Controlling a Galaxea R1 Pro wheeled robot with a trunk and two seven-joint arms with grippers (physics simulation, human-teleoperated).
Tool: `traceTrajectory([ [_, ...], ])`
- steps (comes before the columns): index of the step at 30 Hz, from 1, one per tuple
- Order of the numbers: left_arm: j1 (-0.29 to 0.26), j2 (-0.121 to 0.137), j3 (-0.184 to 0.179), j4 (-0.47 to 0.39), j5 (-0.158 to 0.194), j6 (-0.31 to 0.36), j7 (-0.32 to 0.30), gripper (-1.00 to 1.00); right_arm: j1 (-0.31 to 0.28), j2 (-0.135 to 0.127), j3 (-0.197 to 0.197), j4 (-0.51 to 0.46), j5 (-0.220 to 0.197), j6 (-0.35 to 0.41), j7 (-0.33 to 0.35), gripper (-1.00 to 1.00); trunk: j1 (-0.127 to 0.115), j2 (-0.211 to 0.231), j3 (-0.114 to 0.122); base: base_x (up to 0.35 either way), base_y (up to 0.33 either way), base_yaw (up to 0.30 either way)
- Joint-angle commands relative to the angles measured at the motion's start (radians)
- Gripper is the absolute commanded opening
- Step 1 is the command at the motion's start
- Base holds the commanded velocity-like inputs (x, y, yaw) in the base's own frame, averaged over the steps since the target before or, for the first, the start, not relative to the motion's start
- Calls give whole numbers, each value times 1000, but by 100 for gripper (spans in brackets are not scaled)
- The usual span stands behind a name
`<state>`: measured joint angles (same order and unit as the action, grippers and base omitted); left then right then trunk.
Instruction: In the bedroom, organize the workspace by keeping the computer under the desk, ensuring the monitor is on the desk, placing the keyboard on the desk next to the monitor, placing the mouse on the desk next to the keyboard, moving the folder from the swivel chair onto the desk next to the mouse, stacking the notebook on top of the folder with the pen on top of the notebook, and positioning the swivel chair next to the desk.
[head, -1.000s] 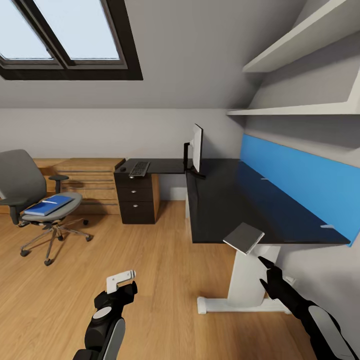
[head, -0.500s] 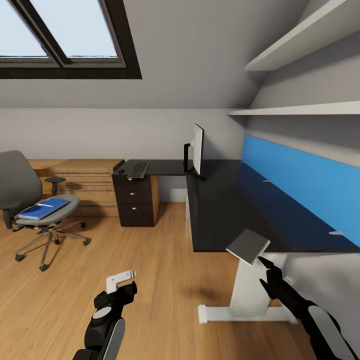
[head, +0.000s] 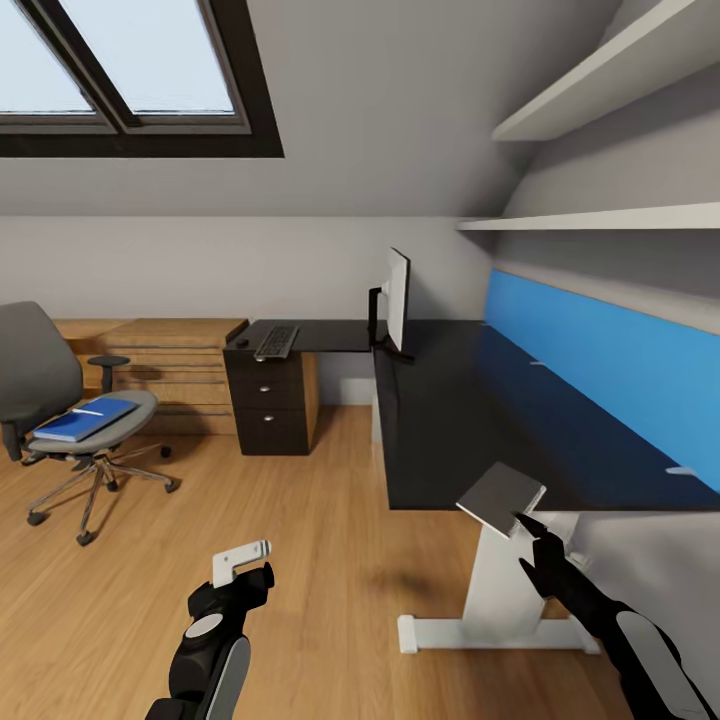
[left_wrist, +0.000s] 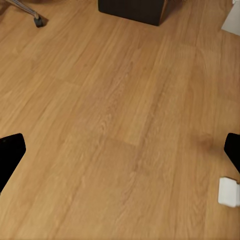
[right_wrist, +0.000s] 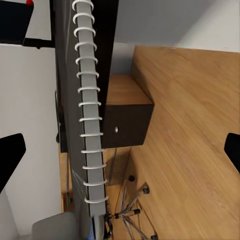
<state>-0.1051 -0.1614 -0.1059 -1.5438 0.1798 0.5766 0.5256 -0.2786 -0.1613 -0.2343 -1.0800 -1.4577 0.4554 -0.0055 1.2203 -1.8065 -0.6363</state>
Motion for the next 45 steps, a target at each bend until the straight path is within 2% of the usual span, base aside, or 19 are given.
traceTrajectory([
  [1, -1, 0, -1, -1, 10, 2, 10, 100, -1, 0, -2, 0, -4, 6, -1, 100, 0, 0, -1, 134, 115, 0],
  [45, -1, 0, -1, -1, 12, 3, 10, 100, -1, 0, 0, 0, -4, 6, -2, 100, 0, 0, -1, 14, 28, 0],
])
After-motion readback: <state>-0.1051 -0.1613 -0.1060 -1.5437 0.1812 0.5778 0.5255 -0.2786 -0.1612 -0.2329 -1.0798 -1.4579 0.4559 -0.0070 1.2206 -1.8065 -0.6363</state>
